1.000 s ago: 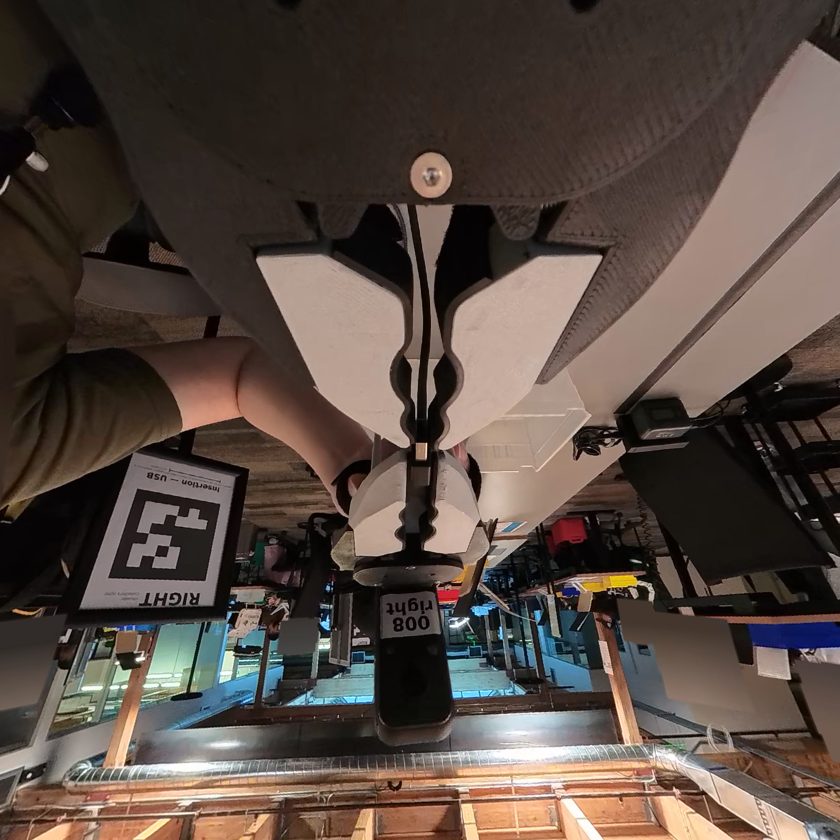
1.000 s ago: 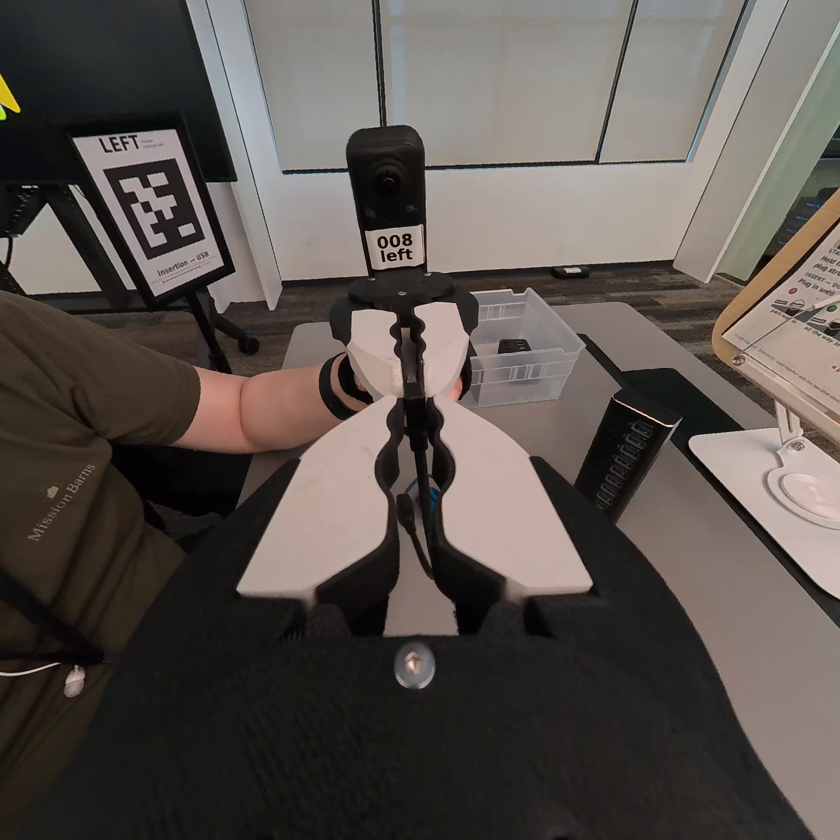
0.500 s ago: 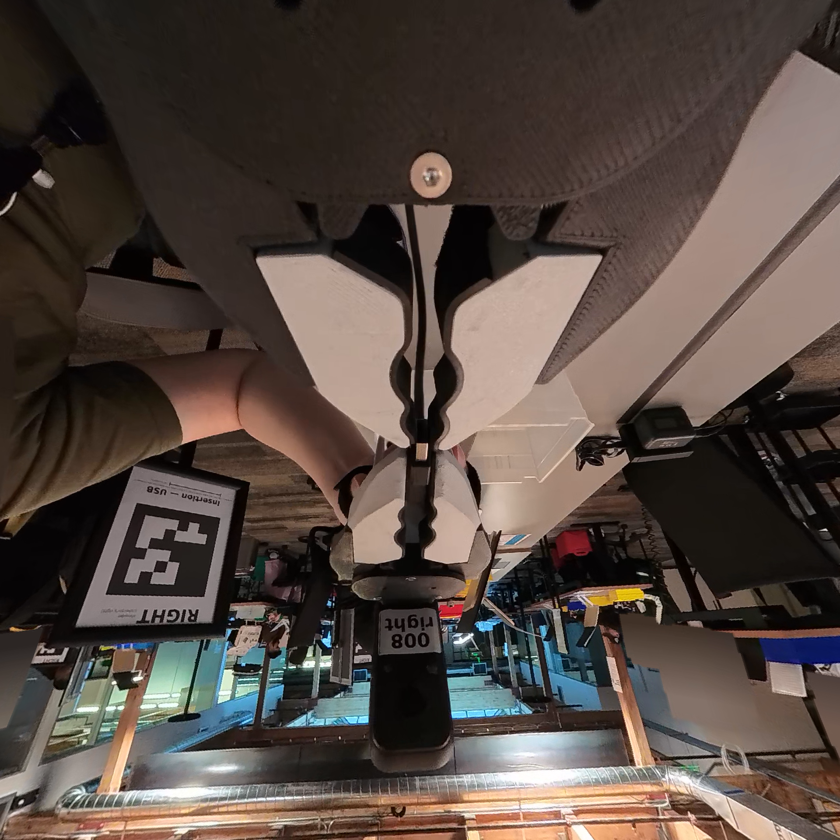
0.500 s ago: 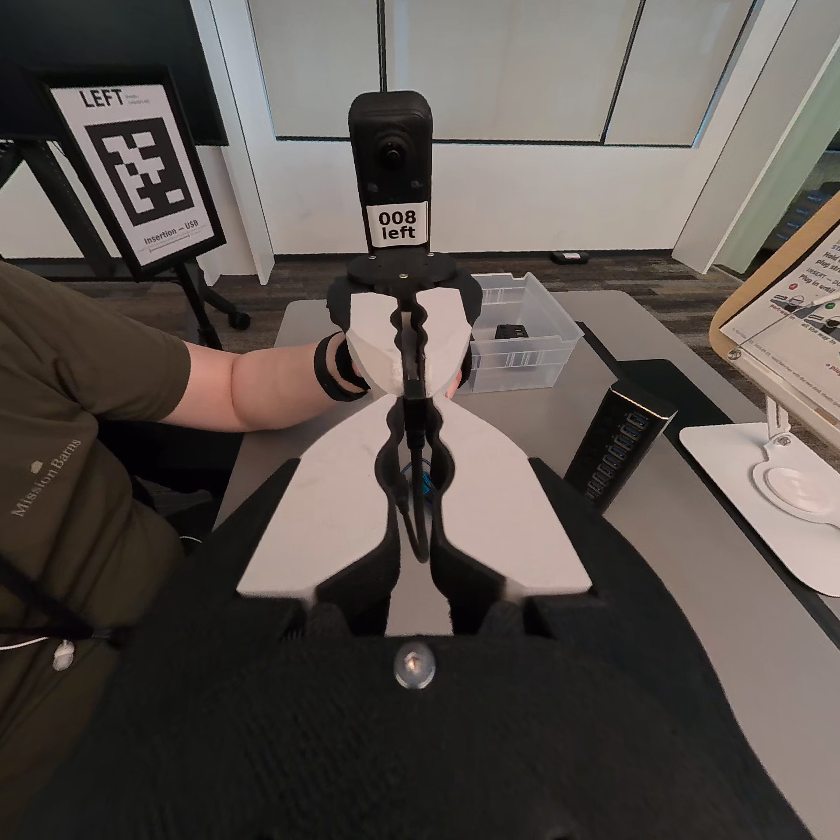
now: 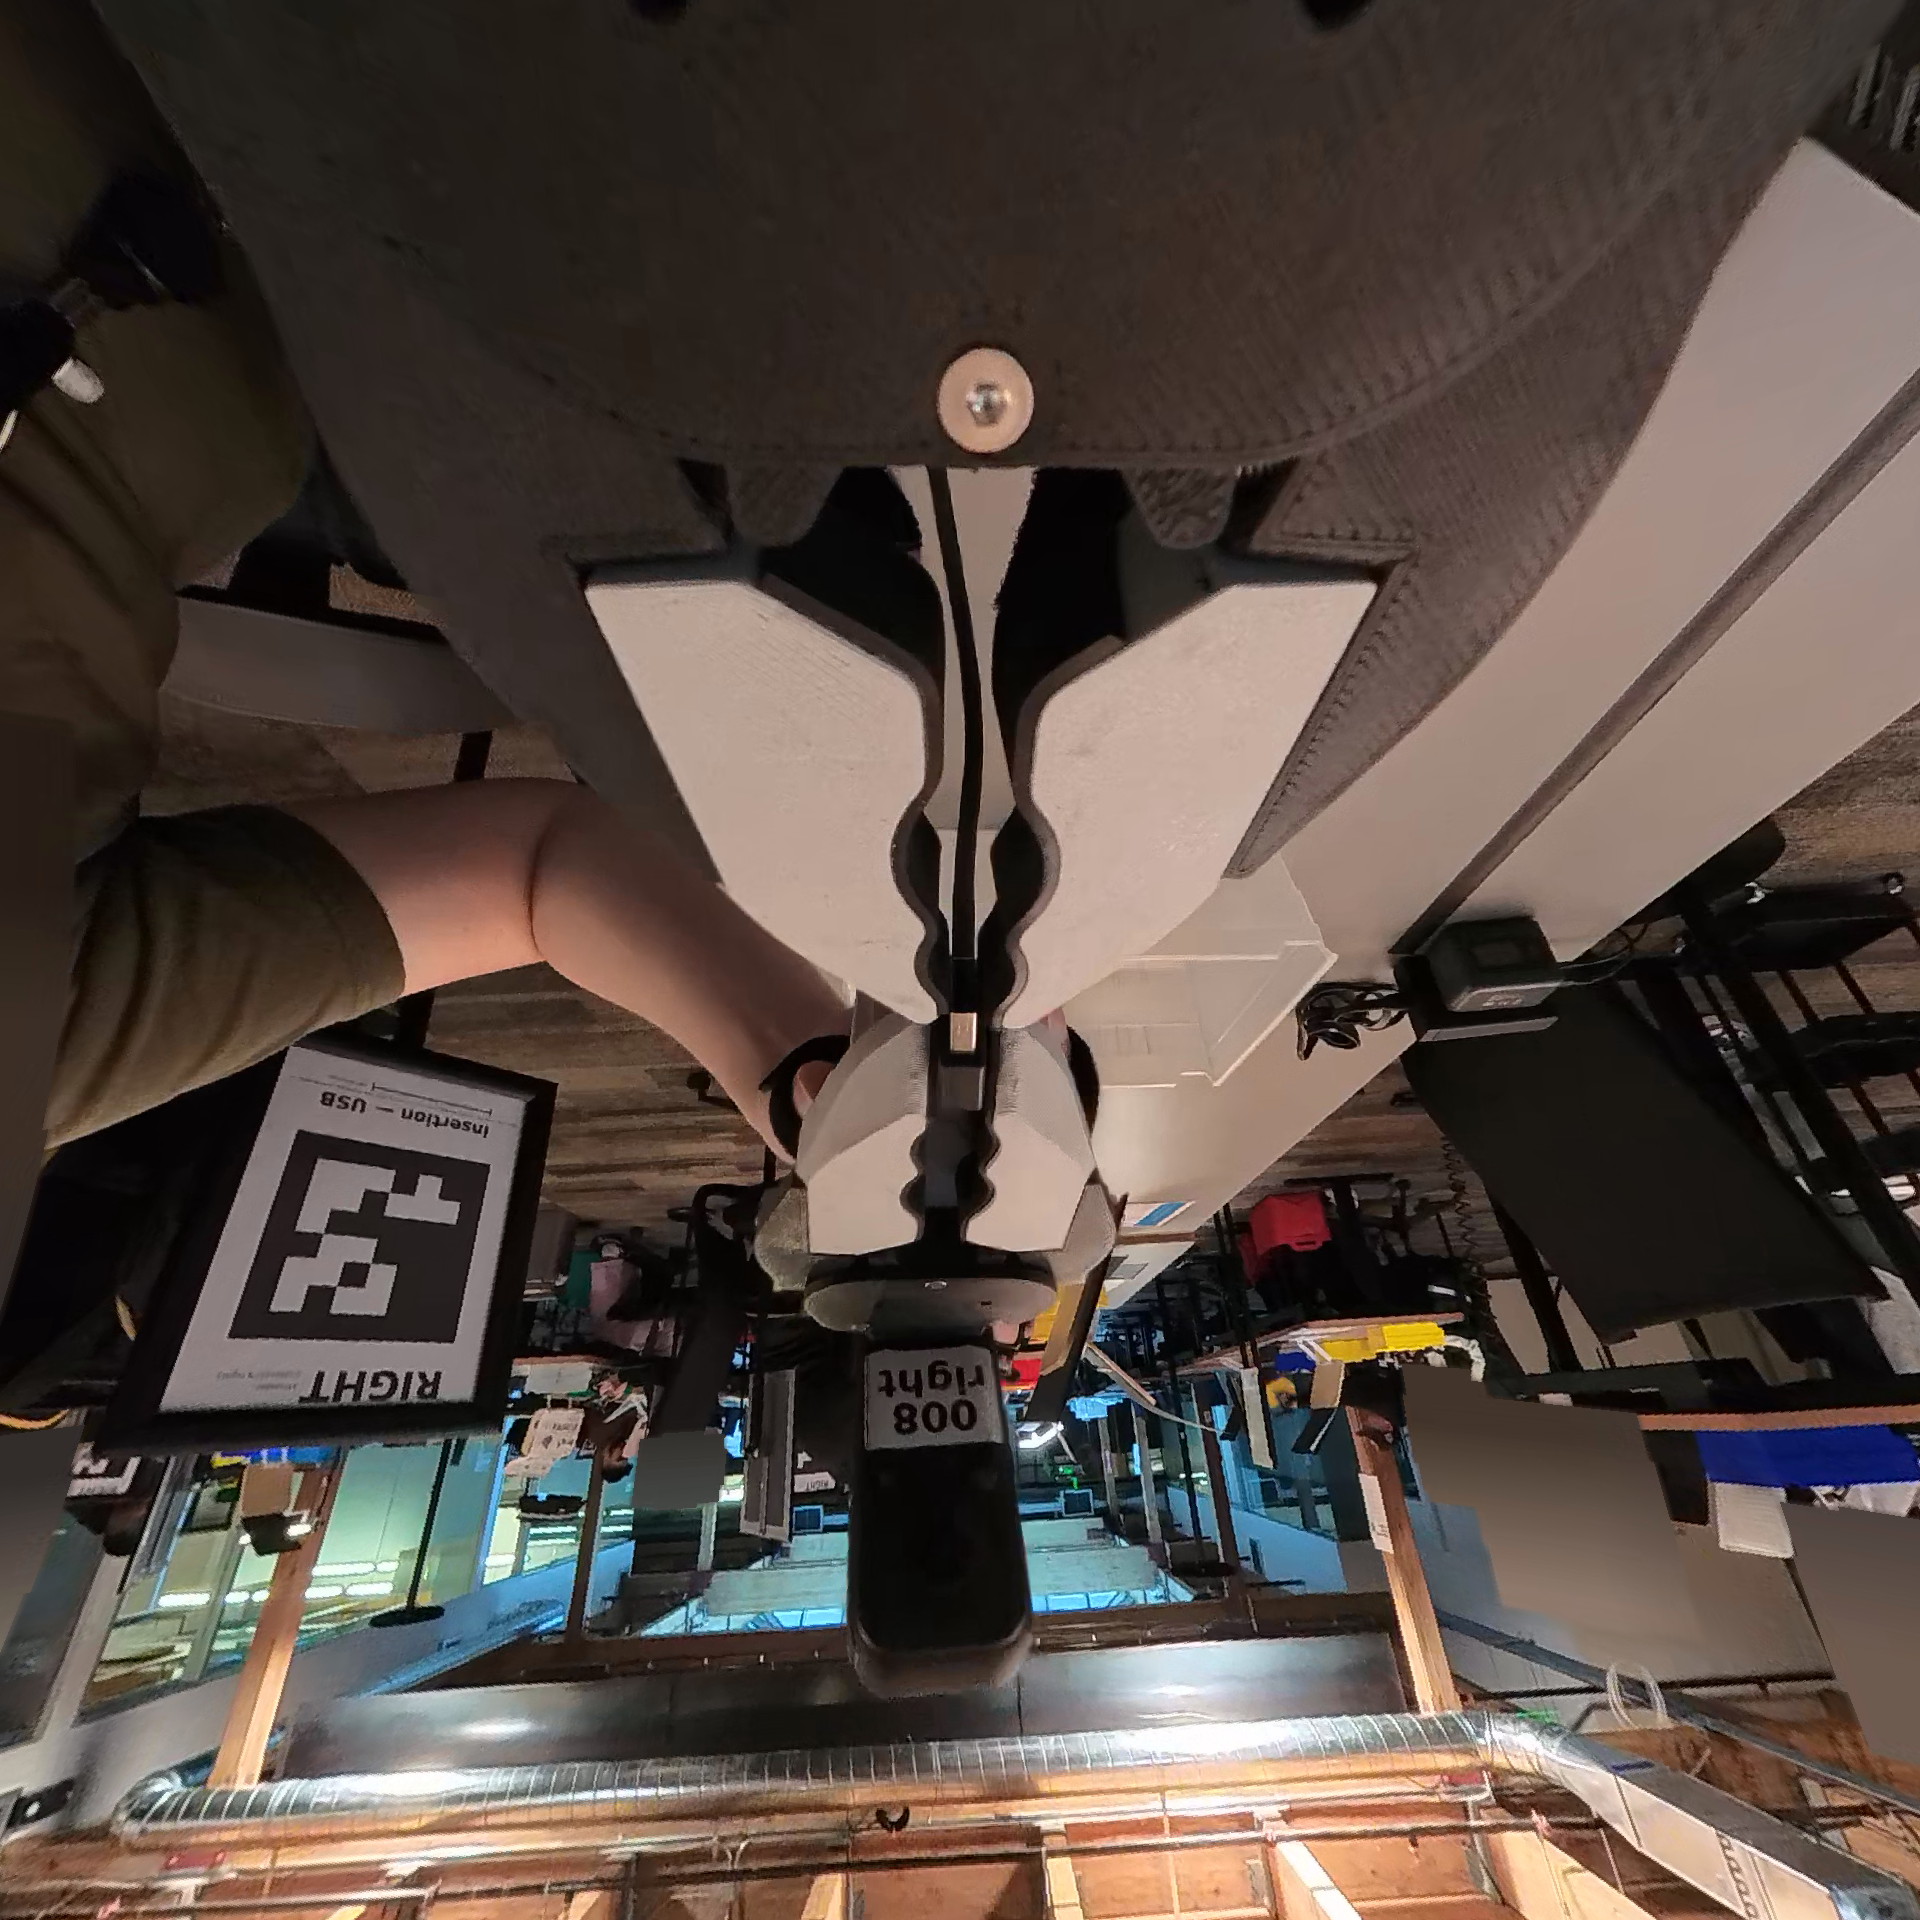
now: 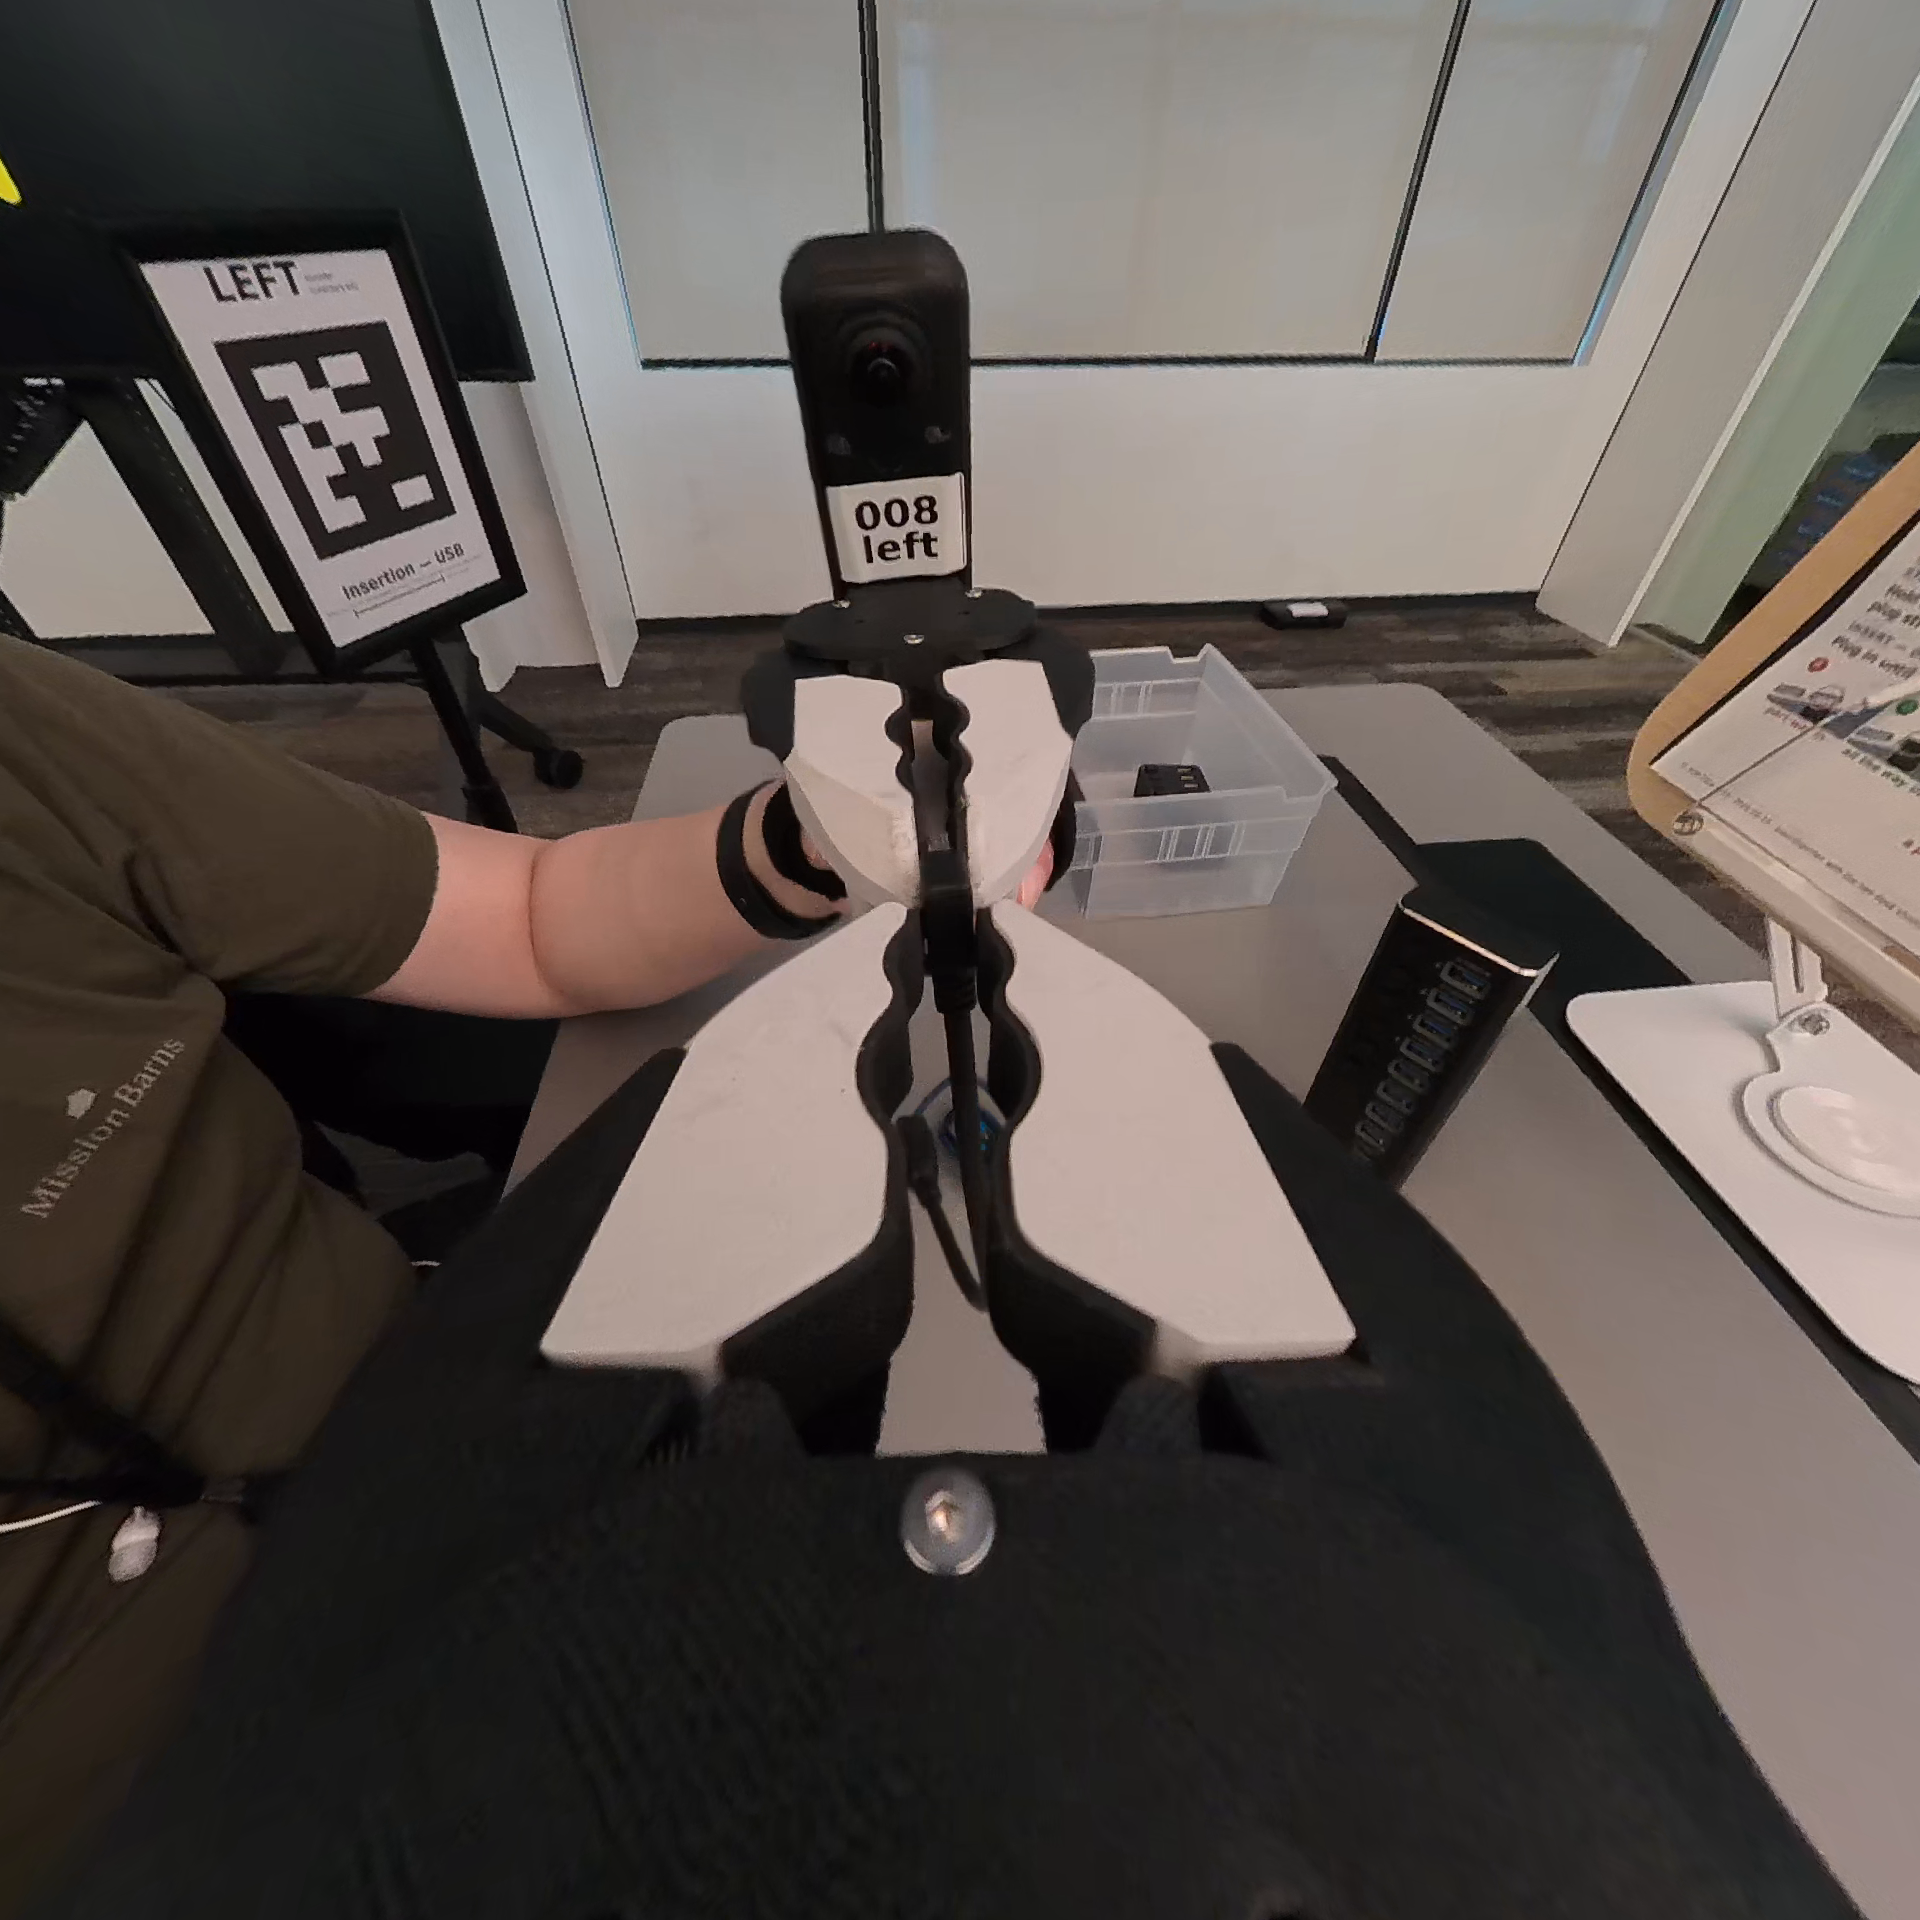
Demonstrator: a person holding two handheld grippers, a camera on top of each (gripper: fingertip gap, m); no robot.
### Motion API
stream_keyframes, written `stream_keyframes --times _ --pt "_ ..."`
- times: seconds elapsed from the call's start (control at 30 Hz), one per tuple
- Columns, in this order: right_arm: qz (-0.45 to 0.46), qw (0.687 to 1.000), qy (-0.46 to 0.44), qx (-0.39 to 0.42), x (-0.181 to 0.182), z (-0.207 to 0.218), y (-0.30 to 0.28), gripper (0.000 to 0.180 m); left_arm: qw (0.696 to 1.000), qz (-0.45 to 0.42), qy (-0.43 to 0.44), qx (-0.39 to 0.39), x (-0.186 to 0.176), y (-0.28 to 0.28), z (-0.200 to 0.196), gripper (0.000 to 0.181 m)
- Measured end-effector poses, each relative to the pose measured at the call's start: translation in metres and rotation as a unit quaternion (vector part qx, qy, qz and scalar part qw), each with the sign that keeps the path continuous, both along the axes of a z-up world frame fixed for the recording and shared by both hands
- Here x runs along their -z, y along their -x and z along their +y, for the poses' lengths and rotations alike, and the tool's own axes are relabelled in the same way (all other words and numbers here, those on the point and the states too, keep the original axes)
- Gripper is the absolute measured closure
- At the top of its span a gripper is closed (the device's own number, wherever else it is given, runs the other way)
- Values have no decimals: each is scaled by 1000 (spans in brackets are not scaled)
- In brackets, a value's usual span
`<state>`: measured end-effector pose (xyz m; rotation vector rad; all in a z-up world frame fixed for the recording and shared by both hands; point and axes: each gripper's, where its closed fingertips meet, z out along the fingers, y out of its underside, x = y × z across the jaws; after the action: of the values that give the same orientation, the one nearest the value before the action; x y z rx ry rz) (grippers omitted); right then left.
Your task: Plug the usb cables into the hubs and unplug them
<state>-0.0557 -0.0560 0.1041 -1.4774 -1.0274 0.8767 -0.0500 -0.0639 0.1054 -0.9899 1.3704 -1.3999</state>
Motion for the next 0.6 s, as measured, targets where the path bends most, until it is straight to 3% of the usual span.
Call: stream_keyframes --times 0.6 --pt "0 1000 -2 17 -2 3 -2 171 1000 7 0 -5 4 -1 4 177"
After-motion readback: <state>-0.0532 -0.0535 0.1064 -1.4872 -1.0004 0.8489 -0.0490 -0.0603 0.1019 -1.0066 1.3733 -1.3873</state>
